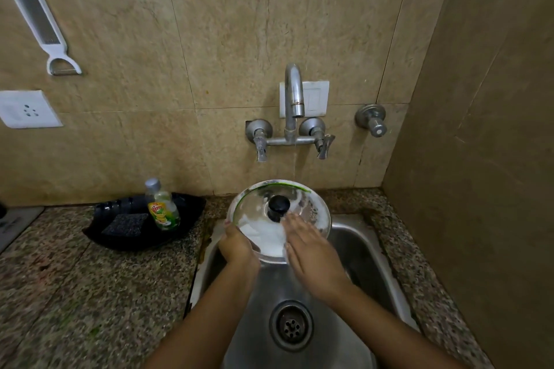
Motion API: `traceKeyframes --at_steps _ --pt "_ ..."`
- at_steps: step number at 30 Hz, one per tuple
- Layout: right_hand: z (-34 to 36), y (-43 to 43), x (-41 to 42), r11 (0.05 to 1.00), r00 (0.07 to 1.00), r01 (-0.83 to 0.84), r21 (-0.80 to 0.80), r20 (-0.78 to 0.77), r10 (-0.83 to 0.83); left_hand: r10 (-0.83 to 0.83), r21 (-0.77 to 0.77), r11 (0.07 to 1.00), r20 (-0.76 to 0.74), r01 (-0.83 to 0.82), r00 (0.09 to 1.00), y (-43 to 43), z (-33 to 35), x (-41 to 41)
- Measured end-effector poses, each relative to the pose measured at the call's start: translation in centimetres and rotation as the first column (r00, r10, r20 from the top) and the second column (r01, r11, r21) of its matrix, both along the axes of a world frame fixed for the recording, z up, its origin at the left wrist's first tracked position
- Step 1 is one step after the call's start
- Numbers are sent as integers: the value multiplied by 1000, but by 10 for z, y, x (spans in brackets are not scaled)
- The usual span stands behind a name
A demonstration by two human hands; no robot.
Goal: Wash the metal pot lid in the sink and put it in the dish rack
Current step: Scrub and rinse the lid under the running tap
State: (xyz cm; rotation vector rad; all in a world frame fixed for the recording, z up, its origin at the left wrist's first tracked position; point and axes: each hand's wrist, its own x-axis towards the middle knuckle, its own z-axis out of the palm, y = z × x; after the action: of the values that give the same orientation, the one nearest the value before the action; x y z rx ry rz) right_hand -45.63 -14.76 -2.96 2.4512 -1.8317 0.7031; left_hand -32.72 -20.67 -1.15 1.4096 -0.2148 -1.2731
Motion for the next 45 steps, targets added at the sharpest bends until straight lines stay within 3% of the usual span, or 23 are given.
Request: traceKeyframes --at_steps 5,9,13,17,19,21,23,26,29,32,34,35,37,39,41,42,45 --pt "6 -7 2 948 942 -313 50 -110 317 -52 -27 998 -17 51 999 0 4 -7" --pt "18 -30 8 978 978 -206 19 -36 207 -146 -90 985 41 149 988 1 3 -26" --pt "6 -7 -27 943 936 -321 89 -120 330 -179 -92 978 96 188 979 -12 4 -15" --pt "13 -14 -63 994 993 -109 17 39 108 -164 -57 984 105 171 981 -14 -3 -12" --pt "15 -14 -47 997 993 -80 -13 89 81 -140 -48 989 47 142 989 -12 -1 -14" --pt "13 -7 -25 979 979 -205 7 9 205 -115 -82 990 3 115 993 -13 3 -14" --pt "11 -8 -6 964 948 -266 -15 -184 259 -106 -143 984 35 110 994 -14 5 -13" --pt "27 -35 26 990 929 -126 -64 -357 95 -135 -232 957 163 171 977 -6 -1 -19" --pt "51 -67 37 987 910 95 133 -413 -32 -159 -240 947 224 213 961 -2 -4 -20" --pt "70 -79 16 894 876 377 244 -407 -258 -149 -268 940 240 213 959 -3 0 -17" --pt "73 -79 4 800 864 480 359 -355 -358 -165 -286 926 276 244 947 -3 0 -14" --pt "72 -79 3 775 856 500 386 -357 -374 -173 -281 925 289 256 942 -2 -1 -13" --pt "61 -79 13 835 878 438 332 -356 -319 -194 -264 924 299 277 934 -4 -4 -12" --pt "46 -68 30 950 938 228 213 -309 -156 -228 -256 916 300 308 926 -6 -5 -12" --pt "39 -59 35 985 952 37 170 -305 17 -244 -259 912 281 318 928 -9 -3 -12" --pt "39 -62 32 987 950 54 149 -312 -5 -242 -267 911 273 315 931 -9 -1 -12" --pt "52 -83 9 883 894 419 211 -266 -361 -264 -291 892 286 346 921 -6 5 -16"
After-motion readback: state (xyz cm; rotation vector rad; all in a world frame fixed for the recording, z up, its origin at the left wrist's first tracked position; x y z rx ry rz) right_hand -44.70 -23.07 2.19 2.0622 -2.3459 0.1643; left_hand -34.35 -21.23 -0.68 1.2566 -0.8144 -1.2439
